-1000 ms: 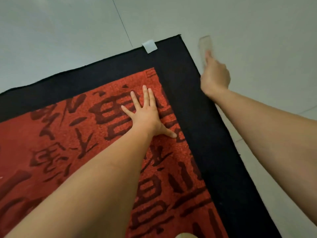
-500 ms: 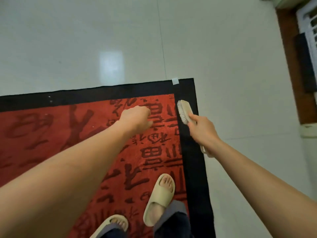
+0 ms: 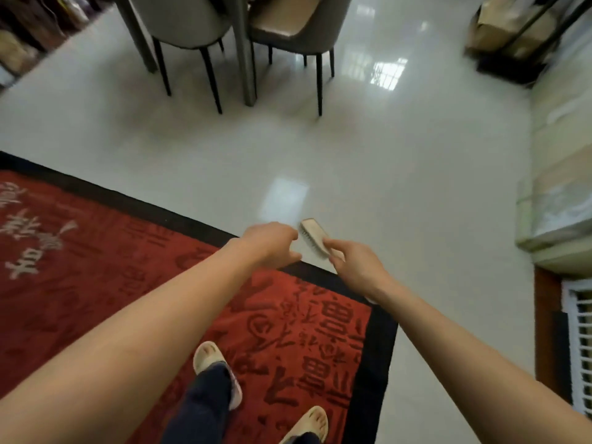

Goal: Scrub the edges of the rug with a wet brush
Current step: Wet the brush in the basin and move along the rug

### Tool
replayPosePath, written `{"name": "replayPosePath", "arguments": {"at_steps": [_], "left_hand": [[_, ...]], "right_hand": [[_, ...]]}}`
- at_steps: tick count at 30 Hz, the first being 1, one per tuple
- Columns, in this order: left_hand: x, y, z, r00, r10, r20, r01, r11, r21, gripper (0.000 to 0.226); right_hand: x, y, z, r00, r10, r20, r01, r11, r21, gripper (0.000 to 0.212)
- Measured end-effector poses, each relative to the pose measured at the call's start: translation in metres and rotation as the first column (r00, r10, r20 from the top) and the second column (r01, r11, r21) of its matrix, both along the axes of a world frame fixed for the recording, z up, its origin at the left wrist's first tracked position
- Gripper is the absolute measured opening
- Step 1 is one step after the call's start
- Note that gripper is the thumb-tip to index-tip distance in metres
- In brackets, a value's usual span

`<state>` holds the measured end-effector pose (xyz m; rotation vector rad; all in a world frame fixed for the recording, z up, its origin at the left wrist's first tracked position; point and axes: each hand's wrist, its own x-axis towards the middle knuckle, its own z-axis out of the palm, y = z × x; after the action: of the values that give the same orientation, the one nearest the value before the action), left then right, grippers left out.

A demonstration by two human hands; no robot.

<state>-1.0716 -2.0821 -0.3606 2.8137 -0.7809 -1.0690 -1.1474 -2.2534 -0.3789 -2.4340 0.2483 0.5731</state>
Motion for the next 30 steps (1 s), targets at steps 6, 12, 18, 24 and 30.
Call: {"name": "replayPosePath", "arguments": {"at_steps": [6, 12, 18, 24, 30], "left_hand": [[0.115, 0.196, 0.063, 0.973, 0.14, 0.185, -0.154, 0.986, 0.062, 0.05], [0.215, 0.393, 0.111, 0.937, 0.288, 0.2, -0.323, 0.929, 0.178, 0.049], [0.313, 0.542, 0.145, 0.869, 0.441, 0.225, -0.485, 0.85, 0.206, 0.052], [0.423, 0.672, 0.15, 0.745, 0.622, 0.242, -0.666, 0.719, 0.201, 0.049], [0.529, 0.815, 0.189, 0.51, 0.814, 0.279, -0.86, 0.491, 0.141, 0.054]], "right_hand": [[0.159, 0.184, 0.078, 0.953, 0.299, 0.049, -0.296, 0.953, -0.069, 0.038], [0.297, 0.354, 0.125, 0.905, 0.406, 0.13, -0.396, 0.913, -0.094, 0.039], [0.429, 0.484, 0.155, 0.85, 0.489, 0.197, -0.486, 0.872, -0.066, 0.04], [0.586, 0.627, 0.158, 0.743, 0.639, 0.2, -0.629, 0.768, -0.117, 0.048], [0.731, 0.814, 0.197, 0.598, 0.758, 0.259, -0.767, 0.636, -0.092, 0.05]]}}
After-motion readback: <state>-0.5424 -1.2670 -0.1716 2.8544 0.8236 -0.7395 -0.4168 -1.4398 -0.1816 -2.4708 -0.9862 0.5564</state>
